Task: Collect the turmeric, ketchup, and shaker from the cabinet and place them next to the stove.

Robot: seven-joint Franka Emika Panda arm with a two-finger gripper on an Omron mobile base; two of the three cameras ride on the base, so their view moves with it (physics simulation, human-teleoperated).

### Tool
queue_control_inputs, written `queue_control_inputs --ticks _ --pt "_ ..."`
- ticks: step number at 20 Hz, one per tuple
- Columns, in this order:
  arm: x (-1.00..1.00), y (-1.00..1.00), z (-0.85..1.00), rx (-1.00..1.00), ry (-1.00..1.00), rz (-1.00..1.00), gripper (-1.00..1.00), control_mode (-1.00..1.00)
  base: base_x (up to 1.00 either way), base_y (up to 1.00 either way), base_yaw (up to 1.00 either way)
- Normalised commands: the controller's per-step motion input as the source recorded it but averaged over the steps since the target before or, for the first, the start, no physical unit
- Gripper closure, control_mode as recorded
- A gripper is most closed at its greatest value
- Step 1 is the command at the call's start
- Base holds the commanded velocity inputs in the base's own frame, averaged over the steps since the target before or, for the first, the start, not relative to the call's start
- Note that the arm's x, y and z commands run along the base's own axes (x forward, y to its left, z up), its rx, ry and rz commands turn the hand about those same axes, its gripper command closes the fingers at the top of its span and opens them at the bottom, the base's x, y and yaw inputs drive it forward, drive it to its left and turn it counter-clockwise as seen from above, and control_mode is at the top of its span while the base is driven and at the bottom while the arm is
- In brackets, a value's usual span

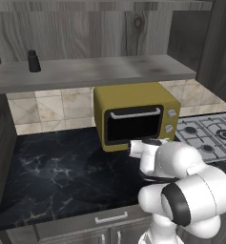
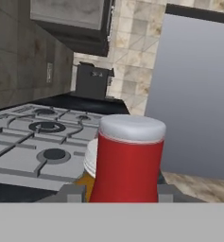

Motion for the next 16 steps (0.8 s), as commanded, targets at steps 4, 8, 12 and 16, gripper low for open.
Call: queue_control_inputs --ticks 4,8,12,16 --pt "0.0 0.0 -0.08 -0.01 0.0 0.0 1.0 -1.0 0.0 0.0 0.0" --pt "0.0 0.0 -0.08 0.0 0.0 0.0 1.0 -1.0 0.0 0.0 0.0" --pt "0.0 0.0 -0.12 0.0 0.0 0.0 1.0 -1.0 0.0 0.0 0.0" --pt "0.0 -0.02 -0.13 0.0 0.0 0.0 1.0 -1.0 0.0 0.0 0.0"
